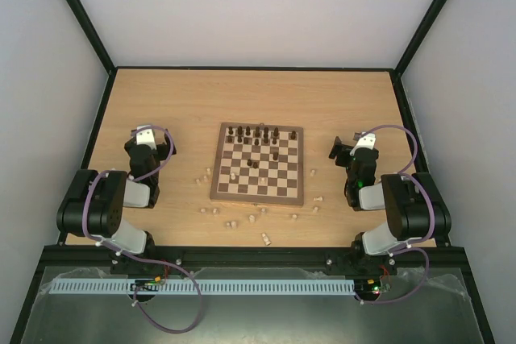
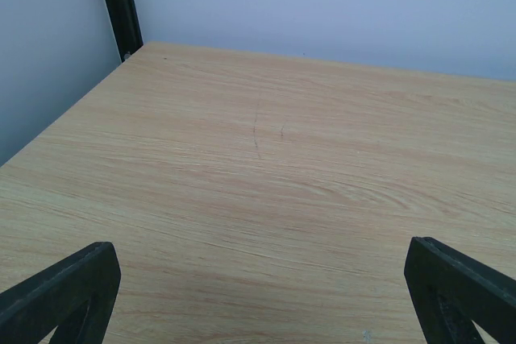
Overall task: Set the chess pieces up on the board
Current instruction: Pick up the chess piece from the chessboard.
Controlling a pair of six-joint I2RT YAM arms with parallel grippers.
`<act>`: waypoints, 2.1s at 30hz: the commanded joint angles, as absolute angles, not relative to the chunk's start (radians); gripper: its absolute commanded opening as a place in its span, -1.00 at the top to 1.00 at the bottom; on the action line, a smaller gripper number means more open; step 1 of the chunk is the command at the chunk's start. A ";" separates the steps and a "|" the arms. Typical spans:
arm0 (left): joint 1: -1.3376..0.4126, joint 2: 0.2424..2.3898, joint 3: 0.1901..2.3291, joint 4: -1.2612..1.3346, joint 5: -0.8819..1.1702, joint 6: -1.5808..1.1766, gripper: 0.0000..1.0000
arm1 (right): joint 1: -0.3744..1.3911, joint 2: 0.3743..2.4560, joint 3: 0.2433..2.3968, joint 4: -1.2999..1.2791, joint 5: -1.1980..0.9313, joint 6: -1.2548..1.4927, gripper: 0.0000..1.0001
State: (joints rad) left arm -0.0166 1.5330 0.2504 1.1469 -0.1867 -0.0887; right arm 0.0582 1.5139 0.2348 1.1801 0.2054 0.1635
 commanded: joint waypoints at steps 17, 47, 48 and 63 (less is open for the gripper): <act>-0.017 1.521 0.261 1.207 -0.186 -0.079 -0.99 | 0.052 1.514 0.247 1.203 0.209 0.154 -0.97; -0.313 0.946 0.589 0.316 -0.071 -0.093 -0.99 | 0.052 0.706 0.793 -0.025 0.053 0.476 -0.97; -0.315 0.919 0.620 0.266 -0.085 -0.144 -0.99 | 0.052 0.716 0.835 -0.101 0.092 0.519 -0.97; -0.334 0.990 0.811 -0.040 0.136 -0.491 -0.99 | 0.052 1.042 0.935 -0.135 -0.523 0.593 -0.97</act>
